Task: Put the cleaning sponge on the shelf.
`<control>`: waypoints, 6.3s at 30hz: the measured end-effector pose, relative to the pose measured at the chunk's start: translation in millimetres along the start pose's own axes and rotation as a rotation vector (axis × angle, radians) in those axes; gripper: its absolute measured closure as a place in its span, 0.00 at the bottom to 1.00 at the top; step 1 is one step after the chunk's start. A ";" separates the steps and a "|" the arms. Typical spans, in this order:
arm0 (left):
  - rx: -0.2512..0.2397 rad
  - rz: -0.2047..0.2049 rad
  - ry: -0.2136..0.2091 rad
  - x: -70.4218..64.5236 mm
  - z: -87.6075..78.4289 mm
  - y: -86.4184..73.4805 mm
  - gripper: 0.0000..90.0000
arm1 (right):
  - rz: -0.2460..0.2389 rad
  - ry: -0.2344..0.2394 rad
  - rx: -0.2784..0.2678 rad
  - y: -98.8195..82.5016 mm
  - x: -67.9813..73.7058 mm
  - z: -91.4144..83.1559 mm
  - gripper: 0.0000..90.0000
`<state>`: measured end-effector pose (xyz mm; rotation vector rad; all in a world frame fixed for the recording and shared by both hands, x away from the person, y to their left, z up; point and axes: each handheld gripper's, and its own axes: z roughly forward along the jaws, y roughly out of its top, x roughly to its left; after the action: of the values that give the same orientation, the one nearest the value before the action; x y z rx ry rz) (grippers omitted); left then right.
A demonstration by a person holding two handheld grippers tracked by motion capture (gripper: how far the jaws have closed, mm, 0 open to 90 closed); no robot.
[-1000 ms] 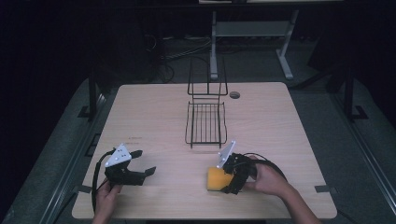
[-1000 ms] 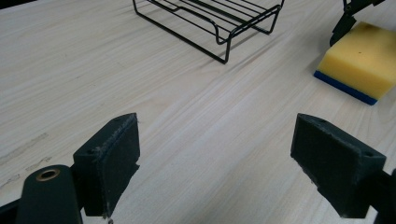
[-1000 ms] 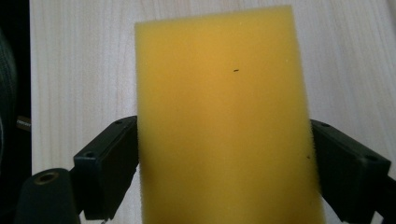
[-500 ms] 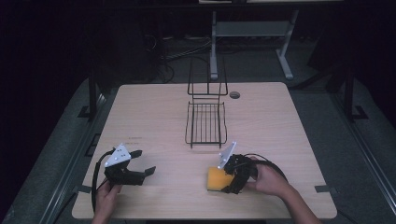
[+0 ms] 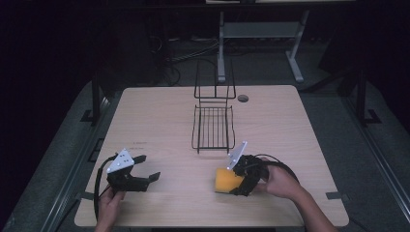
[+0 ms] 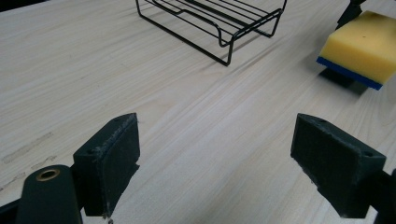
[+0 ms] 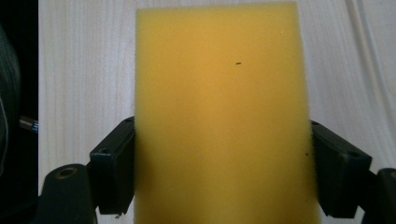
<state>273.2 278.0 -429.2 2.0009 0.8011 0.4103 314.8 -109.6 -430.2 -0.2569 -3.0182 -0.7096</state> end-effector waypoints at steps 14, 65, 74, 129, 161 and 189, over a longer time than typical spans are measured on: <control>-0.007 0.000 0.000 1.1 -1.2 0.0 0.17 | -0.008 -0.002 -0.001 9.3 -7.4 -9.1 0.24; -0.011 0.005 0.009 1.8 -0.8 1.3 0.17 | -0.022 0.014 -0.002 53.9 -48.4 -28.0 0.24; -0.015 0.010 0.014 2.3 1.6 2.3 0.17 | -0.016 0.017 0.012 60.3 -59.6 -27.5 0.24; -0.016 0.019 0.018 4.5 2.1 1.8 0.17 | 0.009 0.039 0.029 90.0 -117.2 -17.8 0.24; -0.021 0.021 0.016 4.6 2.7 2.0 0.17 | 0.050 0.040 0.054 97.3 -153.3 -10.7 0.24; -0.016 0.030 0.014 3.2 4.0 2.4 0.17 | 0.047 0.027 0.064 99.2 -165.9 -1.0 0.23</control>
<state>278.7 276.7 -429.5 1.9989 0.7752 0.4474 494.9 -47.9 -396.8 -0.3119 -2.9921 -0.6061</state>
